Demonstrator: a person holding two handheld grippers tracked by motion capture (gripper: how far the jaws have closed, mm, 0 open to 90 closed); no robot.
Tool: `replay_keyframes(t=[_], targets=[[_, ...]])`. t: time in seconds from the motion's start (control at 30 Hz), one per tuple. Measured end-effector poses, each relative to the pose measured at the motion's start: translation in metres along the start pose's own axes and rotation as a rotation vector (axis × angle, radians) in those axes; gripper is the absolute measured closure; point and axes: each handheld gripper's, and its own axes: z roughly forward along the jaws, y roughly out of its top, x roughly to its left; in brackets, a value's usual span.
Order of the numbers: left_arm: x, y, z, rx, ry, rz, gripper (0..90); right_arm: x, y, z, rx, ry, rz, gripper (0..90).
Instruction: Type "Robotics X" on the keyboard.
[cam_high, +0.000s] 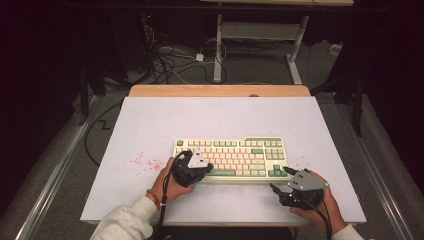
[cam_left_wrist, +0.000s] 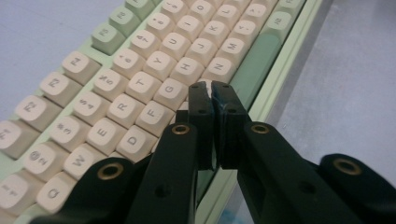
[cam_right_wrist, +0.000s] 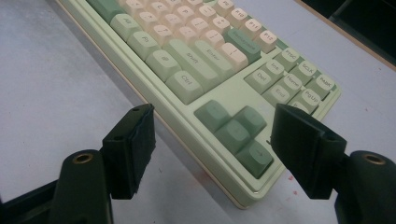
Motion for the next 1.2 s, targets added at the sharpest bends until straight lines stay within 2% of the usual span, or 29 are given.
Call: replay_keyframes(t=[0.23, 0.33, 0.37, 0.43, 0.5, 0.57, 0.7, 0.9, 0.93, 1.0, 1.03, 1.17, 1.2], targets=[[0.0, 0.001, -0.001, 0.008, 0.004, 0.001, 83.9, 0.0, -0.001, 0.0, 0.004, 0.002, -0.002, 31.2], [-0.001, -0.001, 0.004, 0.033, 0.014, 0.027, 84.3, 0.0, -0.001, 0.0, 0.006, 0.001, -0.001, 31.2], [-0.001, -0.002, 0.004, 0.028, 0.016, 0.028, 87.2, 0.0, -0.001, 0.0, 0.006, 0.001, -0.002, 31.2], [-0.001, 0.0, 0.002, 0.041, 0.024, 0.032, 86.4, 0.0, -0.001, 0.0, 0.009, -0.001, -0.004, 31.2], [-0.002, 0.001, -0.002, 0.028, 0.01, 0.04, 83.2, 0.0, -0.001, 0.0, 0.008, 0.0, -0.006, 31.2], [-0.002, 0.002, -0.007, 0.017, 0.015, 0.046, 83.1, 0.0, -0.001, 0.0, 0.008, -0.001, -0.006, 31.2], [0.002, 0.002, -0.015, -0.015, 0.025, 0.032, 79.4, 0.0, -0.001, 0.0, 0.008, -0.002, -0.004, 31.2], [0.007, -0.001, -0.028, -0.055, 0.061, 0.031, 71.4, 0.0, -0.001, 0.0, 0.006, -0.002, -0.004, 31.2], [0.008, -0.001, -0.029, -0.059, 0.062, 0.026, 70.0, 0.0, -0.001, 0.0, 0.006, -0.003, -0.004, 31.2], [0.01, -0.002, -0.032, -0.057, 0.091, 0.03, 65.8, 0.0, -0.001, 0.0, 0.006, -0.003, -0.004, 31.2], [0.012, -0.003, -0.033, -0.06, 0.09, 0.025, 65.0, 0.0, -0.001, 0.0, 0.007, -0.003, -0.004, 31.2], [0.014, -0.006, -0.036, -0.064, 0.129, 0.018, 54.2, -0.001, -0.001, 0.0, 0.007, -0.001, -0.003, 31.2], [0.013, -0.007, -0.037, -0.061, 0.145, 0.02, 48.5, -0.001, -0.001, 0.0, 0.007, -0.001, -0.001, 31.2]])
